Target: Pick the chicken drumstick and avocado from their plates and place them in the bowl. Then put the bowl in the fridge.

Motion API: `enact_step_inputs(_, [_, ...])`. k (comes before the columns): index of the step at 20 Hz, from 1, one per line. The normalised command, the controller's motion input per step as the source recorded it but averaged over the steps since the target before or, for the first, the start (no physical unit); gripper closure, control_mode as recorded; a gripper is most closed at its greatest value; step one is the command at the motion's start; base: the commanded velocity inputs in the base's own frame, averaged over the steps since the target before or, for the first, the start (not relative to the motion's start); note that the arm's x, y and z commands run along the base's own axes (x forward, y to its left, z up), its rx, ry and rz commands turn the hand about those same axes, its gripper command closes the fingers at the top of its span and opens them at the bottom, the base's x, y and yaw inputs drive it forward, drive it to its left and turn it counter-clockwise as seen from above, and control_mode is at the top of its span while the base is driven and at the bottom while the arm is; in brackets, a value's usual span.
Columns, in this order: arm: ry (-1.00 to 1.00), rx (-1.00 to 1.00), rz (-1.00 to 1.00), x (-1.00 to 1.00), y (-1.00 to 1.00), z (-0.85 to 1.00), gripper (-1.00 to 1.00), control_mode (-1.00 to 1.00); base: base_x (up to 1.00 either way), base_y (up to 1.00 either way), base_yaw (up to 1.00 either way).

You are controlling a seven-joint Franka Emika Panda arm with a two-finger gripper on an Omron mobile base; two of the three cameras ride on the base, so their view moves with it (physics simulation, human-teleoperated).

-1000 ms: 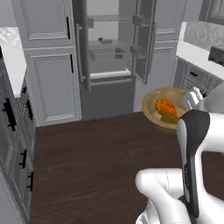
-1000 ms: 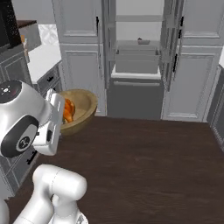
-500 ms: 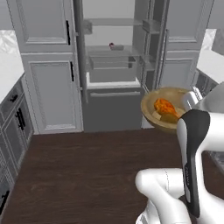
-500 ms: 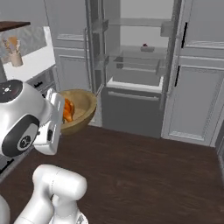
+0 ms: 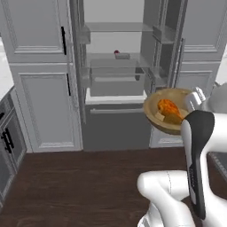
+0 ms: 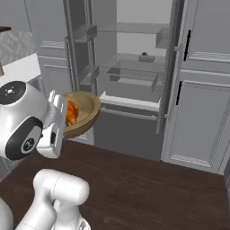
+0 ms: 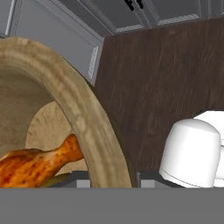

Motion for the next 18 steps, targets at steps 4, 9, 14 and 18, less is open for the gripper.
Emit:
enact_step_inputs(4, [0.00, 0.00, 0.00, 0.00, 0.00, 0.00, 1.00, 1.00, 1.00, -0.07, -0.03])
enact_step_inputs(9, [0.00, 0.00, 0.00, 0.00, 0.00, 0.00, 1.00, 1.00, 1.00, 0.02, -0.14])
enact_step_inputs(14, [0.00, 0.00, 0.00, 0.00, 0.00, 0.00, 1.00, 1.00, 0.99, 0.15, -0.22])
enact_step_inputs(18, [0.00, 0.00, 0.00, 0.00, 0.00, 0.00, 1.00, 1.00, 0.67, 0.70, -0.24])
